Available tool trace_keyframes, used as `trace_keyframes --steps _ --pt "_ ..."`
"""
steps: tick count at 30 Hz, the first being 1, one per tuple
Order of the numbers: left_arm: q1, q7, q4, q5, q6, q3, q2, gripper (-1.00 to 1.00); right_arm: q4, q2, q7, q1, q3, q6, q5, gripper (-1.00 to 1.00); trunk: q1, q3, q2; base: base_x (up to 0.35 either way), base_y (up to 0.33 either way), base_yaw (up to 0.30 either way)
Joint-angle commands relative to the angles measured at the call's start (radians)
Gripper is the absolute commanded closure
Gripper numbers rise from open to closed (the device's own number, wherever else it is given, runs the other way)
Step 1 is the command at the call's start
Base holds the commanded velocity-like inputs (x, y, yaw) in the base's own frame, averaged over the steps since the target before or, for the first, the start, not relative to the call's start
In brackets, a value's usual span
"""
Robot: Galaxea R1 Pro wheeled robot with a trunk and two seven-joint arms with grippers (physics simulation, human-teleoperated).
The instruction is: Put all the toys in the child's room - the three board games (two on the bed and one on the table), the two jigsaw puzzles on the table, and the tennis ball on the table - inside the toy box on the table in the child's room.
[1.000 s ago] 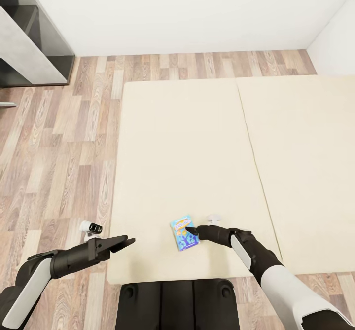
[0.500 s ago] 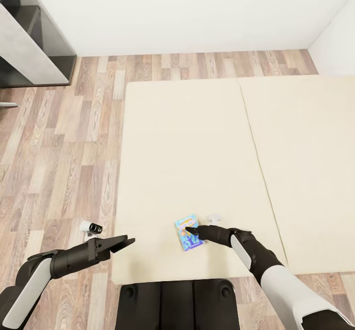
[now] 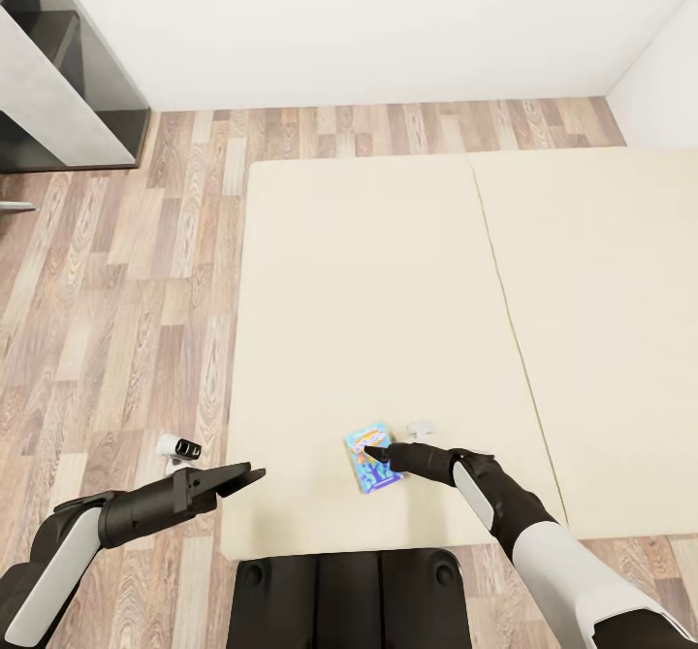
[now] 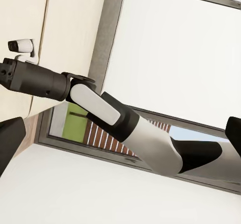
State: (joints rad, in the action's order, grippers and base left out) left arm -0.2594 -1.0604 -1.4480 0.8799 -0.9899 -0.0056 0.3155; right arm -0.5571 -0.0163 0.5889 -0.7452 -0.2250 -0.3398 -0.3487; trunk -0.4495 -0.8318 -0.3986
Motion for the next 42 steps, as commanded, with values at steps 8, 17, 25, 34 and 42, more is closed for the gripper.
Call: trace_keyframes --steps 8,17,25,34,42 --pt "-0.001 -0.001 0.0 0.002 -0.004 -0.001 0.0 -1.0 -0.001 -0.001 -0.001 0.0 -0.005 -0.006 -0.01 -1.0 -0.001 -0.001 -0.001 0.0 0.09 0.0" --pt "0.0 -0.001 0.0 0.002 -0.004 -0.001 0.0 -1.0 -0.001 0.001 -0.002 0.0 -0.009 -0.005 -0.01 -1.0 -0.001 -0.001 -0.001 0.0 0.037 0.0" --pt "0.0 -0.001 0.0 0.002 -0.004 -0.001 0.0 -1.0 -0.001 0.001 -0.001 0.0 -0.006 -0.005 -0.01 -1.0 -0.001 -0.001 -0.001 0.0 0.003 0.0" --pt "0.0 -0.001 0.0 0.002 -0.004 -0.001 0.0 -1.0 -0.001 0.001 -0.002 0.0 -0.007 -0.005 -0.01 -1.0 -0.001 -0.001 -0.001 0.0 0.0 0.0" --pt "0.0 -0.001 0.0 0.002 -0.004 -0.001 0.0 -1.0 -0.001 0.001 -0.002 0.0 -0.008 -0.005 -0.011 -1.0 -0.001 -0.001 -0.001 0.0 0.0 0.031"
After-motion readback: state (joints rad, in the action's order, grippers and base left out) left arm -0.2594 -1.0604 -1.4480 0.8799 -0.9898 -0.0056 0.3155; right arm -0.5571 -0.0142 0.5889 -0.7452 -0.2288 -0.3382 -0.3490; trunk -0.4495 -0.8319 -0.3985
